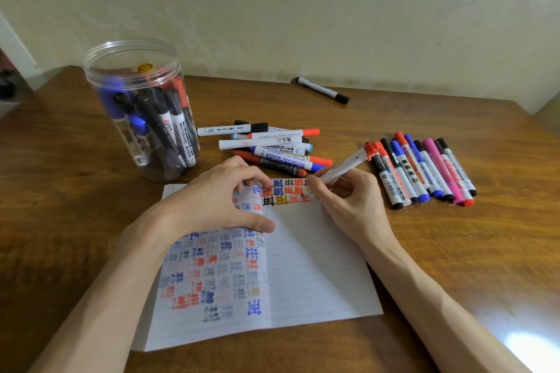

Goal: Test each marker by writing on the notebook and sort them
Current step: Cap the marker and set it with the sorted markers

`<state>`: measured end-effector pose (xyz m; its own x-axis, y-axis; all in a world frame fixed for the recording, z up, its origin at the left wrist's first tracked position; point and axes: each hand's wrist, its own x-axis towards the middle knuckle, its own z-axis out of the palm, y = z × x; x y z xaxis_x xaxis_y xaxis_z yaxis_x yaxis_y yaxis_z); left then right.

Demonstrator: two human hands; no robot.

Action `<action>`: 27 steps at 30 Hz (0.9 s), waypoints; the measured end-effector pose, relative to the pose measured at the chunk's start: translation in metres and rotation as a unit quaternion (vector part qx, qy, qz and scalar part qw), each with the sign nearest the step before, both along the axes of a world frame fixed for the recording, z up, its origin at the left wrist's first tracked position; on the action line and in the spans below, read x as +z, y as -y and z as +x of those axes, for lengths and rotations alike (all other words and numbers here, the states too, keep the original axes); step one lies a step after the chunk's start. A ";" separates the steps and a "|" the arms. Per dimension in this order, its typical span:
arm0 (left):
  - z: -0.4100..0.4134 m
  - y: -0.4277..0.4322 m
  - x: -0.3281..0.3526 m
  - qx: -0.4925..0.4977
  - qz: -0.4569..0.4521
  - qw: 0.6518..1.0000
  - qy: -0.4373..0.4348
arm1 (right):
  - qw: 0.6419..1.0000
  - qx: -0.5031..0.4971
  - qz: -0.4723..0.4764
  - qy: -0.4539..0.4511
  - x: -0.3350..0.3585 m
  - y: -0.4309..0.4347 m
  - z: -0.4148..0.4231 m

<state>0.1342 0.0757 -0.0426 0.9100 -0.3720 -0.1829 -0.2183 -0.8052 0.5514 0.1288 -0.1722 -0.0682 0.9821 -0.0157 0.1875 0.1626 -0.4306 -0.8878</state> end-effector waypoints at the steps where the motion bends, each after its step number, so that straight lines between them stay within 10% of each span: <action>1: 0.000 0.000 0.000 0.000 -0.001 1.000 0.001 | 1.000 -0.001 -0.005 0.000 0.000 0.000 0.000; 27: -0.001 0.001 0.002 0.001 -0.007 1.000 0.003 | 1.000 -0.027 0.001 -0.007 0.000 0.001 0.001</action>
<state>0.1329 0.0745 -0.0409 0.9115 -0.3733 -0.1727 -0.2204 -0.7977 0.5614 0.1302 -0.1736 -0.0686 0.9826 -0.0689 0.1727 0.1260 -0.4361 -0.8910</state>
